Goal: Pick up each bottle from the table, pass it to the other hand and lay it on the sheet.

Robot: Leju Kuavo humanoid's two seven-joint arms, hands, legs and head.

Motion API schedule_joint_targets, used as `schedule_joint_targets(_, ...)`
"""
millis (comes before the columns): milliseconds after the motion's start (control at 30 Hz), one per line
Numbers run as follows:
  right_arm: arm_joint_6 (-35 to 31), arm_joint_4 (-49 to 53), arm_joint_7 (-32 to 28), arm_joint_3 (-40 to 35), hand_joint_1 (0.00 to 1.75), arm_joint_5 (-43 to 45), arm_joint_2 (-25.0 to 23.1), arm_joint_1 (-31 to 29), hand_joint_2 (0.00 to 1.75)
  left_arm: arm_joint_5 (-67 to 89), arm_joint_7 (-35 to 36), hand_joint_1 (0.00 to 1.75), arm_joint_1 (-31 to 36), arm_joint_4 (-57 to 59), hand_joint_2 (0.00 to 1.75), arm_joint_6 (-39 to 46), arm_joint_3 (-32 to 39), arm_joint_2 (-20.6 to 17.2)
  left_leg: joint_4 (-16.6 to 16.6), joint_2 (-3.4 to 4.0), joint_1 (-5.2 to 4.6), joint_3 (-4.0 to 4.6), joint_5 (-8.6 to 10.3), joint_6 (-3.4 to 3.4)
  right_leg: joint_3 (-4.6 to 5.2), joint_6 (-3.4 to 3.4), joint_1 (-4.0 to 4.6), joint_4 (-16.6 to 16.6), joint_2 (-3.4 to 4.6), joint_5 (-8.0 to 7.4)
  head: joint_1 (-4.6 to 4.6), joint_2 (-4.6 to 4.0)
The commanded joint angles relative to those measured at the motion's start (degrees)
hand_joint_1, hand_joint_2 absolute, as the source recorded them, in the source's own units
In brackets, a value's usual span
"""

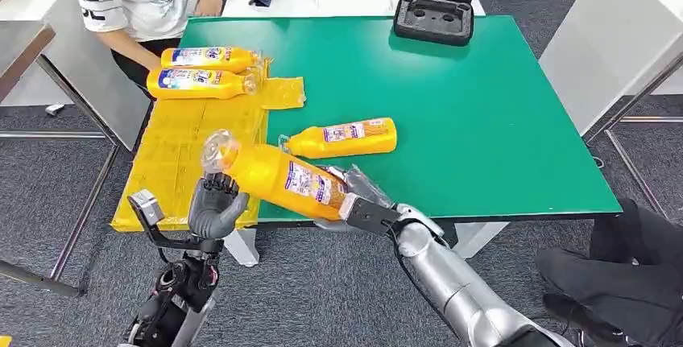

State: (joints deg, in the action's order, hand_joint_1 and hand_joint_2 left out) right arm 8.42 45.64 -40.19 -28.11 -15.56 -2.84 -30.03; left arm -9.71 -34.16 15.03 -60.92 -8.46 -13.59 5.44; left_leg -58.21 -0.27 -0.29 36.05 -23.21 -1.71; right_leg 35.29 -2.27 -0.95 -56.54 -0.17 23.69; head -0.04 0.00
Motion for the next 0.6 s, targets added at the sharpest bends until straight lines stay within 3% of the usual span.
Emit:
schedule_joint_targets(33,0.82,-1.82,0.19,-0.32,1.71,0.09,-0.24,-1.72,1.75,2.88,0.38,0.00,0.96,4.04,1.75,0.57,-3.19,1.23,0.03,-0.03,0.06,-0.23,-0.09,0.10,-0.25,0.09,0.06,0.04,-0.04,0.10,0.00,0.00)
schedule_joint_targets(600,0.31,1.82,0.19,2.38,1.71,2.12,1.41,-0.17,1.75,3.14,-0.23,0.00,1.73,4.30,1.75,0.31,-4.47,2.37,0.02,-0.05,0.02,-0.10,-0.03,0.05,-0.12,0.05,0.02,0.03,-0.07,0.05,0.00,0.00)
